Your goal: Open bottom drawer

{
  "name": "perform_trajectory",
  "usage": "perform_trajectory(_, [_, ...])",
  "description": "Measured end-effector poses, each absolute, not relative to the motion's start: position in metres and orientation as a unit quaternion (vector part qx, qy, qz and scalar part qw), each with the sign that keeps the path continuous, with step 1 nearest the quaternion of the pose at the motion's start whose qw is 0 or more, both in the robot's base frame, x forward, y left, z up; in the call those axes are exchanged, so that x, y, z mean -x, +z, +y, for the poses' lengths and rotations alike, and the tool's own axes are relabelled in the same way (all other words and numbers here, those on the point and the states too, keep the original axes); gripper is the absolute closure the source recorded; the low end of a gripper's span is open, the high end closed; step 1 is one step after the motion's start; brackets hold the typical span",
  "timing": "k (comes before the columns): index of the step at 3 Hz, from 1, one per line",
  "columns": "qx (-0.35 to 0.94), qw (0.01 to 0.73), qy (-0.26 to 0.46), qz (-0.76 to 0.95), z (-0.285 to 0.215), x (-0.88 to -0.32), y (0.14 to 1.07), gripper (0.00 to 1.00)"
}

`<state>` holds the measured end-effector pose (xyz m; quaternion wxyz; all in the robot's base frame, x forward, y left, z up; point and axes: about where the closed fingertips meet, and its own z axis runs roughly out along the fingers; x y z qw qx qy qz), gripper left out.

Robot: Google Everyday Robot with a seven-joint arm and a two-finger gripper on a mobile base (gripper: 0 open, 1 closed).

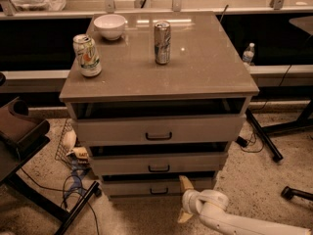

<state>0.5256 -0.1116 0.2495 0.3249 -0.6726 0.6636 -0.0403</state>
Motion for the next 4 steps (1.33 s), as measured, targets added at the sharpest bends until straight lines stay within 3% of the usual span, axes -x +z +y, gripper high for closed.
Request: perform_trajectory(4, [0.694, 0.307, -0.028, 0.651, -0.074, -0.596, 0.152, 0.00])
